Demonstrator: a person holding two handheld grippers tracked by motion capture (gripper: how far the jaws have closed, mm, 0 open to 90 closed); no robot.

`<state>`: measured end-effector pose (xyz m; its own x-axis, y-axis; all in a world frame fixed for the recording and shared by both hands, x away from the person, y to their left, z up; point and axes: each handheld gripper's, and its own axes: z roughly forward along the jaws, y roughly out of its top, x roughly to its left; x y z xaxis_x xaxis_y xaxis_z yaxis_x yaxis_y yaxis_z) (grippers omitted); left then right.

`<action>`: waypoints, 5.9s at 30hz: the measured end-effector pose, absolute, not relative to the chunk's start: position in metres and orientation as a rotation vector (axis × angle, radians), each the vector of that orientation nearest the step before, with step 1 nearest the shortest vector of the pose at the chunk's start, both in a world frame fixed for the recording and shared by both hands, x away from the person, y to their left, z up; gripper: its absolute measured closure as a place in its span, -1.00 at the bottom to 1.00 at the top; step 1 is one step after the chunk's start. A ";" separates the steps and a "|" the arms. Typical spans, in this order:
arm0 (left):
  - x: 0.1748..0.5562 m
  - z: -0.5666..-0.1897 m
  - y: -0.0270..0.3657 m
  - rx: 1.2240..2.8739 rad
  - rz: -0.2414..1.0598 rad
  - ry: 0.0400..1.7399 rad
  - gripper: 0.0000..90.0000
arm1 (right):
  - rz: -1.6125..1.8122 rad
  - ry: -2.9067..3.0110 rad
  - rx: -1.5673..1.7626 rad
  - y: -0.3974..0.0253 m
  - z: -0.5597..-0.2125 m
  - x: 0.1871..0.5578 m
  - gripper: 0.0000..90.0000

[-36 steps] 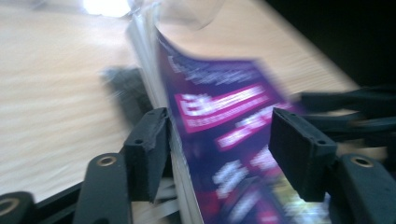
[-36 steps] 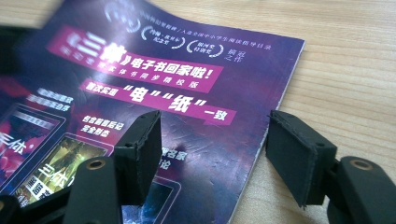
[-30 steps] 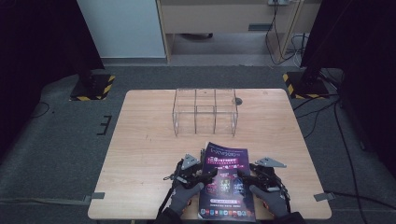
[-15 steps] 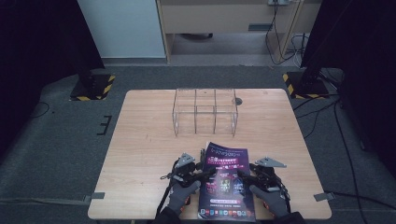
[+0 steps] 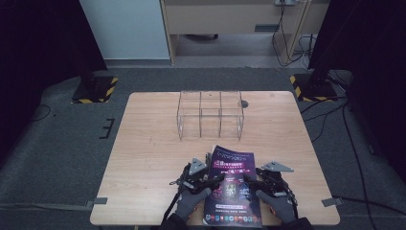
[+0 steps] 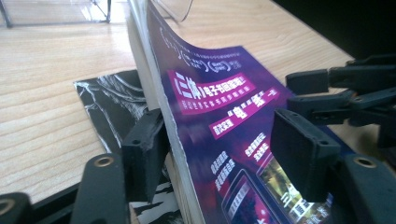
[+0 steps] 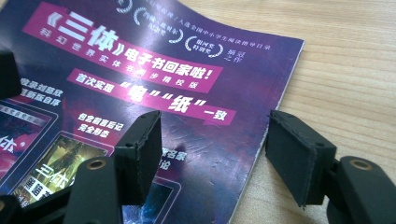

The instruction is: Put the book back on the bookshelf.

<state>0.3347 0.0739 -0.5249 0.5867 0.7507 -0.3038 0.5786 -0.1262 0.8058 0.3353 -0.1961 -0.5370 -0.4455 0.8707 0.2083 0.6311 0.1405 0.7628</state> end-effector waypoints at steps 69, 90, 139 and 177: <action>0.348 -0.528 0.081 1.786 0.128 1.158 -0.21 | 1.218 2.141 1.456 -0.199 -0.537 0.336 -0.16; 0.346 -0.524 0.081 1.820 0.239 1.276 0.57 | 1.220 2.139 1.457 -0.199 -0.537 0.336 -0.15; 0.348 -0.514 0.068 1.918 0.264 1.186 0.70 | 1.204 2.172 1.423 -0.200 -0.537 0.336 -0.17; 0.312 -0.440 0.086 1.724 0.250 0.963 0.85 | 1.575 2.217 1.386 -0.207 -0.517 0.344 -0.53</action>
<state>0.3118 0.0856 -0.4404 0.6485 0.7045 -0.2883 0.4747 -0.0782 0.8767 0.3438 -0.2071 -0.5172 -0.5845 0.7045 0.4025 0.6119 0.0569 0.7889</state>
